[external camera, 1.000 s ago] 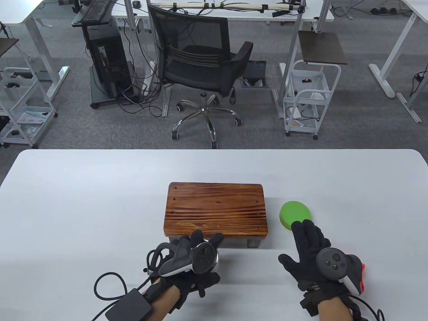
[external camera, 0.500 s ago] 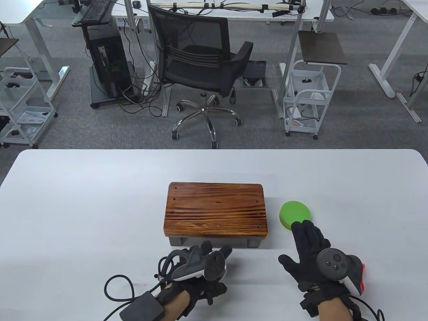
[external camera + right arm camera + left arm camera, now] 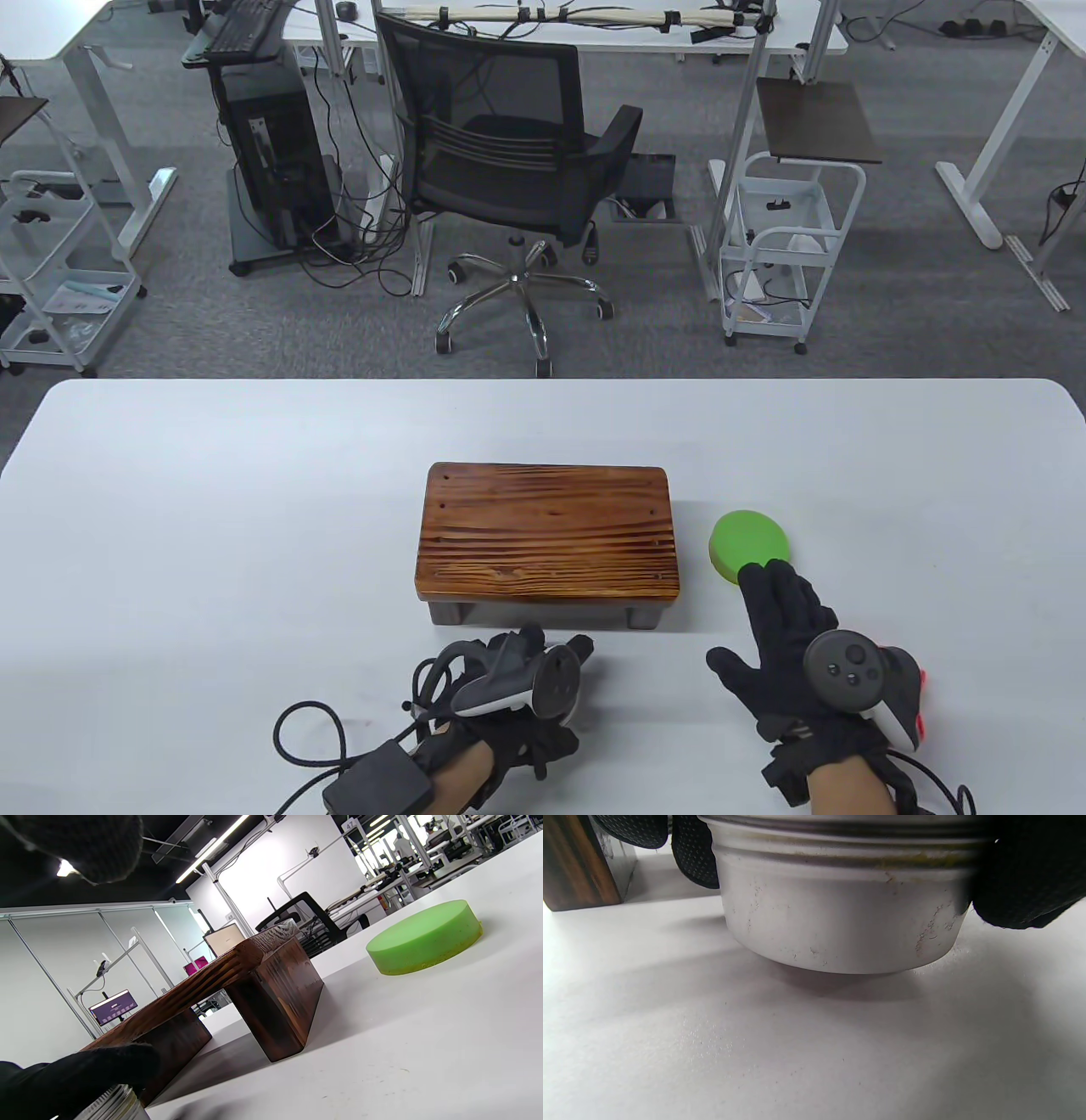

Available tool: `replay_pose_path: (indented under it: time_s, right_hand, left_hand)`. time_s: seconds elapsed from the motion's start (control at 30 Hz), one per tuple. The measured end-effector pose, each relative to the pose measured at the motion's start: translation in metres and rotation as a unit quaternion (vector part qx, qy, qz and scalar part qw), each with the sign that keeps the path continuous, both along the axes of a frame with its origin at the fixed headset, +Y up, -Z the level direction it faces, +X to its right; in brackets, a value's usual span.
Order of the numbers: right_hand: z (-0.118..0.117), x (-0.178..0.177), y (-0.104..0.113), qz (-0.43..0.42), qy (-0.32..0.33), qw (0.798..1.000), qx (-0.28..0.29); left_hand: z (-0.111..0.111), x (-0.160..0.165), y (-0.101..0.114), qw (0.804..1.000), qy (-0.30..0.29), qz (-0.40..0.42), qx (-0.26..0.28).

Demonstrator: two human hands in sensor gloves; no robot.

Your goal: Dip and apply wood wax on stool

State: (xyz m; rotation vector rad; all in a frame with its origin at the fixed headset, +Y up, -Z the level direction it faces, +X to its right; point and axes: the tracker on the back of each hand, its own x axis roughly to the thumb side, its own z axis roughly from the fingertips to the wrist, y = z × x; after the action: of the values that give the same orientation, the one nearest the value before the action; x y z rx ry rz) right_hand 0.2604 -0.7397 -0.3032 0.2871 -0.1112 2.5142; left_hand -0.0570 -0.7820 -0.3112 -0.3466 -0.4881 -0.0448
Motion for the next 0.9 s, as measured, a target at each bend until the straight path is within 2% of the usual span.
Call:
replay_pose_path:
  time_s: [0.33, 0.7, 0.9]
  right_hand:
    - [0.0005, 0.0001, -0.0001, -0.003, 0.005, 1.000, -0.005]
    - [0.0005, -0.0003, -0.0003, -0.002, 0.007, 1.000, -0.006]
    - [-0.0002, -0.0002, -0.0008, -0.003, 0.009, 1.000, -0.008]
  left_hand:
    - [-0.0011, 0.0012, -0.0082, 1.000, 0.000, 0.000, -0.006]
    - [0.0024, 0.0041, -0.0085, 1.000, -0.002, -0.028, 0.001]
    - [0.0024, 0.0030, -0.0064, 0.999, 0.005, -0.043, -0.015]
